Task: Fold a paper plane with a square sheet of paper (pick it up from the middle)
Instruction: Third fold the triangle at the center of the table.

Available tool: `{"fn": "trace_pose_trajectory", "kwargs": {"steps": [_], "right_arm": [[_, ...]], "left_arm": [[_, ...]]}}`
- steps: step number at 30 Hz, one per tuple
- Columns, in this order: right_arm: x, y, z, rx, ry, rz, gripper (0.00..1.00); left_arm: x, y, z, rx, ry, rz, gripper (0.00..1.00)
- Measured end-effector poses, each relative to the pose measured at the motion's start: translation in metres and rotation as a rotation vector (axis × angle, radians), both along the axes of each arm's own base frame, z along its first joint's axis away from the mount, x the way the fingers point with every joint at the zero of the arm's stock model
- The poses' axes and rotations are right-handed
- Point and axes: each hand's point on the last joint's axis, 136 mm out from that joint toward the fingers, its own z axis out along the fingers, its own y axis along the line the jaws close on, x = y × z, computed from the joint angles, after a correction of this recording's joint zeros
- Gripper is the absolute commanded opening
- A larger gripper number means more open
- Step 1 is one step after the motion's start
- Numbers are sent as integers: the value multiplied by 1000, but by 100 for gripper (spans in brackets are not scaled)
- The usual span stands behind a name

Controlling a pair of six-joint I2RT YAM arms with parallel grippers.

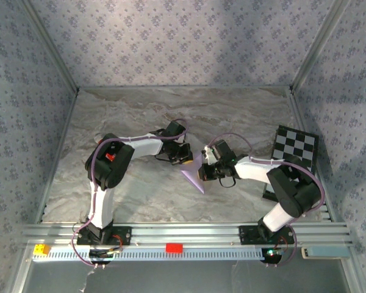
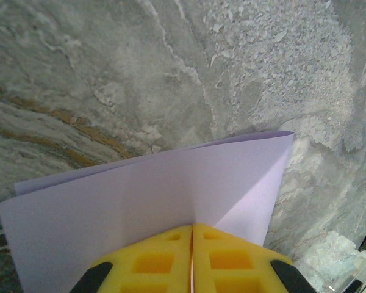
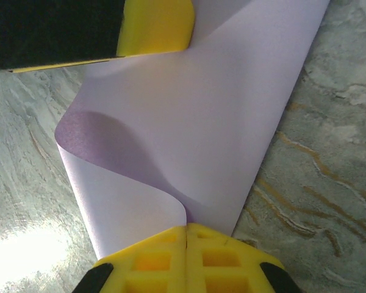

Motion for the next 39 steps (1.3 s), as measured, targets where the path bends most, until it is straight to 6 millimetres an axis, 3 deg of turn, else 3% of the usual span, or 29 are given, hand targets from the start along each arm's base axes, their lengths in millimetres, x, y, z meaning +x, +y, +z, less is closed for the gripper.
{"fn": "trace_pose_trajectory", "kwargs": {"steps": [39], "right_arm": [[-2,3,-5,-22,26,20,0]], "left_arm": [[0,0,0,-2,-1,3,8]]}}
